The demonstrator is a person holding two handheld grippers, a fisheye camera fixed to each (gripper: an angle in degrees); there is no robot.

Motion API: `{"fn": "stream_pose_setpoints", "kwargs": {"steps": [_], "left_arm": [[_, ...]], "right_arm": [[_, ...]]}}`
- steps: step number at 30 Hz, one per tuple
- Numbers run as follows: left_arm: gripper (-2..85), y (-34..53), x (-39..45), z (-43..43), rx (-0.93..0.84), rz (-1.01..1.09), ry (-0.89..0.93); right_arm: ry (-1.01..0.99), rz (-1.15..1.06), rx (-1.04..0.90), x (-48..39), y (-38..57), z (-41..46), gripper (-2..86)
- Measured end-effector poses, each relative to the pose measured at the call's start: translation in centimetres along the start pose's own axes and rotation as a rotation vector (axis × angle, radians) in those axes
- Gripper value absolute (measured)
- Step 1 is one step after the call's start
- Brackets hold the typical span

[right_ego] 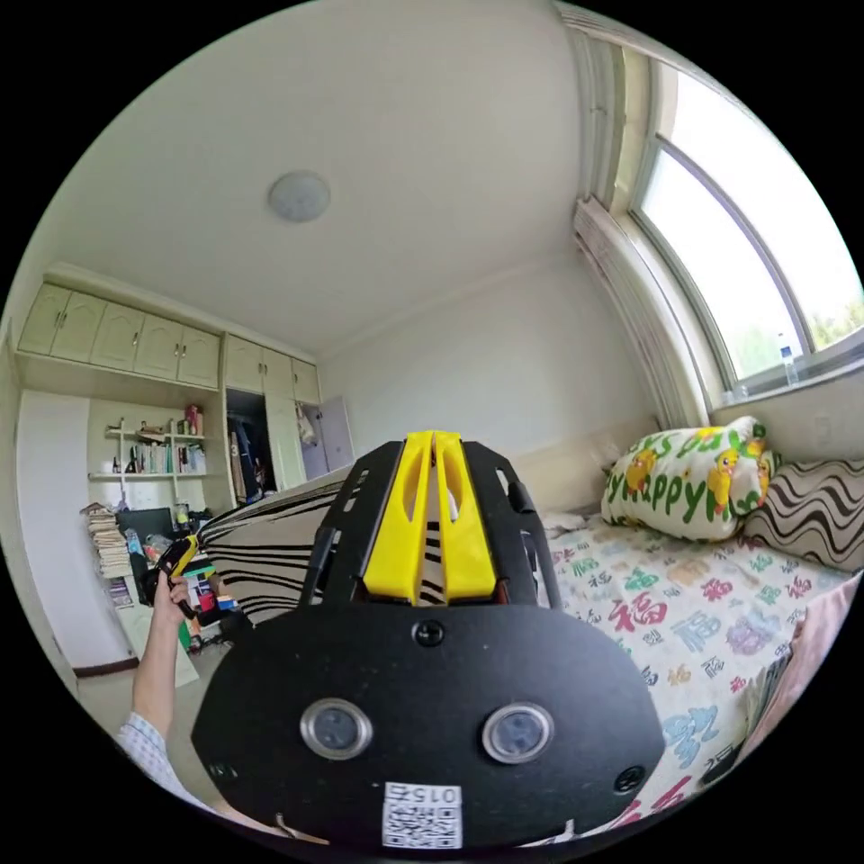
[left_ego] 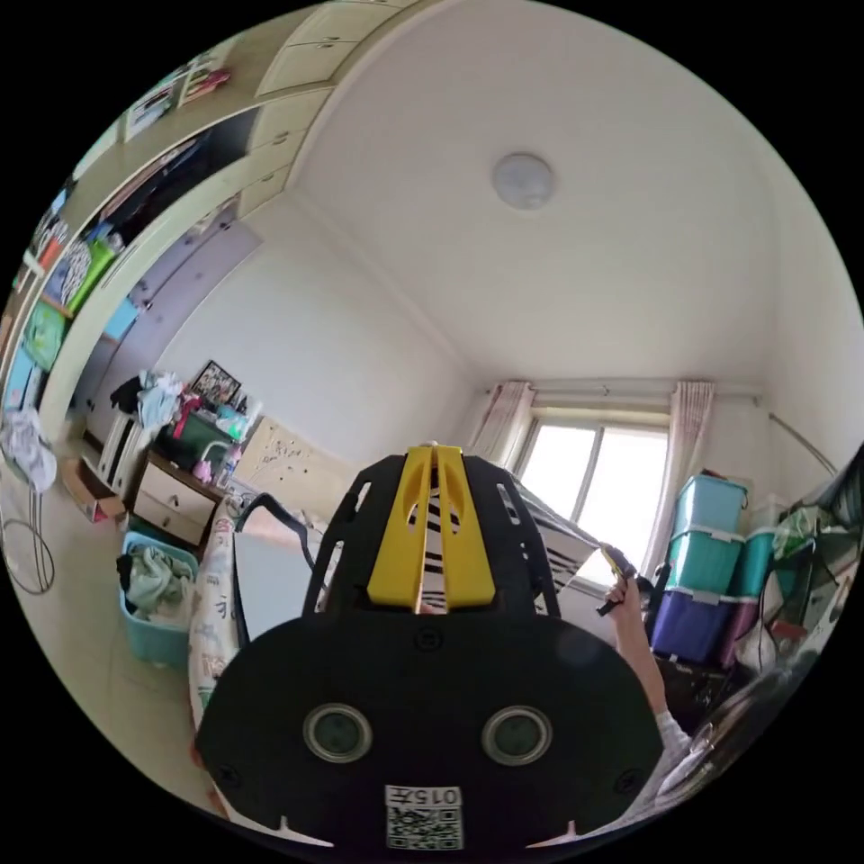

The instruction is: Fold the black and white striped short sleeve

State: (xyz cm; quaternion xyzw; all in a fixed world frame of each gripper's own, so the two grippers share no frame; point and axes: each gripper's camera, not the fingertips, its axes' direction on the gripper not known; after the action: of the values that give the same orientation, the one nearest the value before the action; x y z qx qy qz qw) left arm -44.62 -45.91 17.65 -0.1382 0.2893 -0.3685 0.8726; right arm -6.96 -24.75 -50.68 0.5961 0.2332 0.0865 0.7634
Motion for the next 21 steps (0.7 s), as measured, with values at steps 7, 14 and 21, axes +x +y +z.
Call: {"fn": "stream_pose_setpoints", "kwargs": {"steps": [7,14,21], "left_arm": [[-0.8,13.4,-5.6,-5.4,-0.33,-0.093,0.128],[-0.8,34.7,-13.6,-8.7,-0.729,-0.429,0.113],[-0.6,38.3,-9.1,-11.5,-0.886,-0.295,-0.046]], "right_arm": [[-0.174,0.015,-0.224,5.8,16.3,-9.8,-0.4],[-0.2,0.439,-0.626,17.8,44.4,-13.7,-0.4],[-0.112,0.475,-0.698,19.5,52.7,-18.4,-0.3]]}}
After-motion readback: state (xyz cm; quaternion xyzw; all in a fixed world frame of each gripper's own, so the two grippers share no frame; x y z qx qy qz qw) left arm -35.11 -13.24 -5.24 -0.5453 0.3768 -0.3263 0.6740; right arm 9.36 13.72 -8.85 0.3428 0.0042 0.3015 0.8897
